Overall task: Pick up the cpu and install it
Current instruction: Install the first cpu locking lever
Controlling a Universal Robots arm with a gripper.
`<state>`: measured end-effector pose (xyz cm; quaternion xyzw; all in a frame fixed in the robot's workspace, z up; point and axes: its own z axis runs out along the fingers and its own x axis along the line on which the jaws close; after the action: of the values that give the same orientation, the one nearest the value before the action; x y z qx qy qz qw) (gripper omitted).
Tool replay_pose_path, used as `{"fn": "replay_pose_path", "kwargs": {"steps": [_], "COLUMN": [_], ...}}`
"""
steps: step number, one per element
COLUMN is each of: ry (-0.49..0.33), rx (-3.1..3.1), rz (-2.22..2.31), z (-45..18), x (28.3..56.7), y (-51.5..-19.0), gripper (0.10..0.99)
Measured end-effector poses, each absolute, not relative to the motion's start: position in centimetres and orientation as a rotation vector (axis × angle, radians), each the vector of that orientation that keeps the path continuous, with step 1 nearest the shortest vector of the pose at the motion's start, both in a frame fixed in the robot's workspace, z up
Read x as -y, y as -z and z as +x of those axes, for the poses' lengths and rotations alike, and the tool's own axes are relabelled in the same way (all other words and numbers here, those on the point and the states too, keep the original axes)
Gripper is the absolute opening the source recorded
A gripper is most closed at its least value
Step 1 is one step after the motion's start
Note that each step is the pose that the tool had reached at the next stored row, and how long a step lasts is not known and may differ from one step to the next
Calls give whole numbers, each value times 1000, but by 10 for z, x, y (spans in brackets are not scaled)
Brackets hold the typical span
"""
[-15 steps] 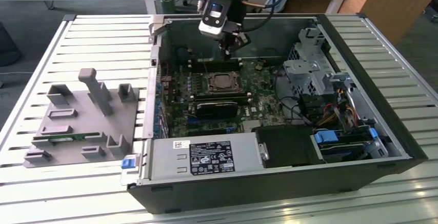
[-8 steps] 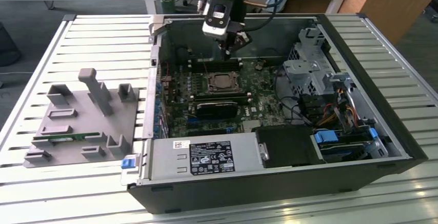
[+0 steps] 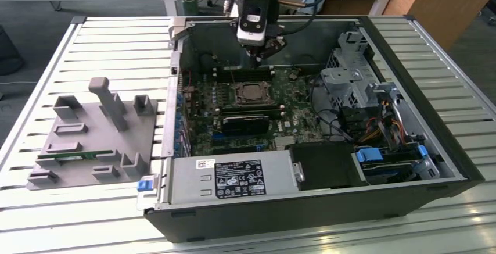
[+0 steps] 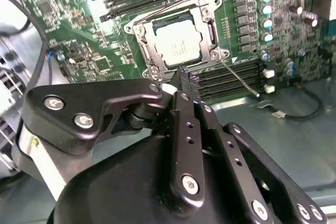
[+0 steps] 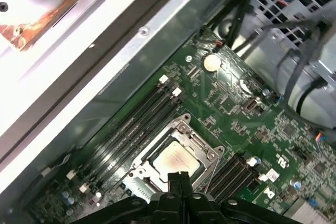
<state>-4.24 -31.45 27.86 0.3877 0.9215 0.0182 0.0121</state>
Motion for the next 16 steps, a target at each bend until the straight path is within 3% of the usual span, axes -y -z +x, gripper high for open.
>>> {"fn": "replay_pose_path", "kwargs": {"steps": [16], "ry": [-60], "rx": [-2992], "rz": [889], "z": [-42], "x": [315], "y": [-278], "gripper": [106]}}
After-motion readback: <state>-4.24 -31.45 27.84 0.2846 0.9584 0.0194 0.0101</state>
